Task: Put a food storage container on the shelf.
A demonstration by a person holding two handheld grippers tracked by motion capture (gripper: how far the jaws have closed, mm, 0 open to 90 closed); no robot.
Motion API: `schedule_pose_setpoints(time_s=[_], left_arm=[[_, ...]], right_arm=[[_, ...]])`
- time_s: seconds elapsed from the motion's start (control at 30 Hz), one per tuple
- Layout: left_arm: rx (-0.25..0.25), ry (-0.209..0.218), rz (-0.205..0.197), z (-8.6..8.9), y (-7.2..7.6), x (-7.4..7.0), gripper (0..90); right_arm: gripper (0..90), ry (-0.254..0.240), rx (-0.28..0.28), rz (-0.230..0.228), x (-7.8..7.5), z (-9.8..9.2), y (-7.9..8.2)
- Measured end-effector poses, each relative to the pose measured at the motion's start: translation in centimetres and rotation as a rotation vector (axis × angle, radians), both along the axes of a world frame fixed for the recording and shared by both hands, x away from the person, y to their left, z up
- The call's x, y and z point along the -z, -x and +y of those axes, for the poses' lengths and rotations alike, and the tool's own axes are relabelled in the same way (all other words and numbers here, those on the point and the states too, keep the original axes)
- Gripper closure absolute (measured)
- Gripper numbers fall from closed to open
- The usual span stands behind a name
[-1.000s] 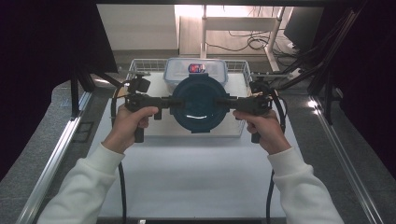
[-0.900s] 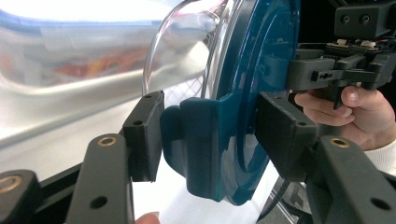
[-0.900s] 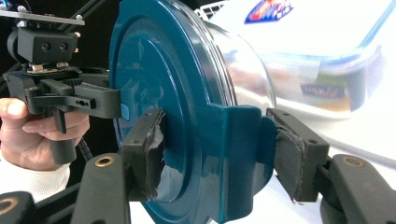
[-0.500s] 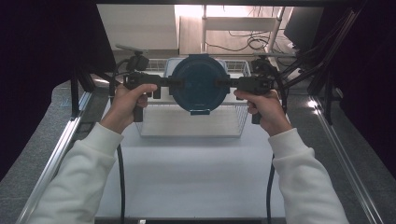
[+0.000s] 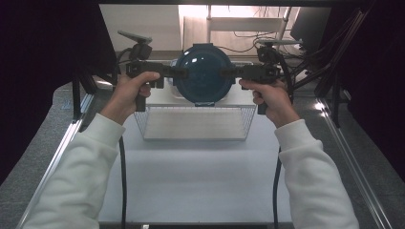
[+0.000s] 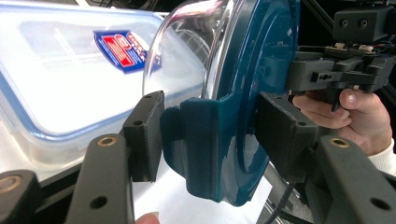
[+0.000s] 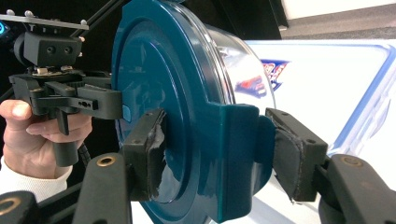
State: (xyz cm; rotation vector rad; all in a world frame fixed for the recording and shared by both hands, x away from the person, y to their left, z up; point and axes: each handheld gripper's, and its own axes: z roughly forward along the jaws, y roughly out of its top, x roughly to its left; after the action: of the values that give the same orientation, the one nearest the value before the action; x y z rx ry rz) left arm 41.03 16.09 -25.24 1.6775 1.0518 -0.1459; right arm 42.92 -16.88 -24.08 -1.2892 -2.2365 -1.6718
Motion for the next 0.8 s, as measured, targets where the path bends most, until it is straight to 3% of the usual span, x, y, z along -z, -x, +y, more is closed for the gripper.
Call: schedule_pose_setpoints(time_s=[0.5, 0.63, 0.8], left_arm=[[-0.001, 0.03, 0.012, 0.8, -3.0, -2.3, 43.4], [-0.001, 0.035, 0.036, 0.9, -3.9, -2.0, 43.4], [-0.016, 0.042, 0.072, 0.9, -5.5, -1.3, 43.4]], right_arm=[[40.6, -0.003, 0.019, 0.005, -2.8, 0.7, -2.5], [40.6, -0.004, 0.023, 0.011, -2.7, 0.8, -3.2], [40.6, -0.016, 0.038, 0.053, -1.9, 0.8, -4.9]])
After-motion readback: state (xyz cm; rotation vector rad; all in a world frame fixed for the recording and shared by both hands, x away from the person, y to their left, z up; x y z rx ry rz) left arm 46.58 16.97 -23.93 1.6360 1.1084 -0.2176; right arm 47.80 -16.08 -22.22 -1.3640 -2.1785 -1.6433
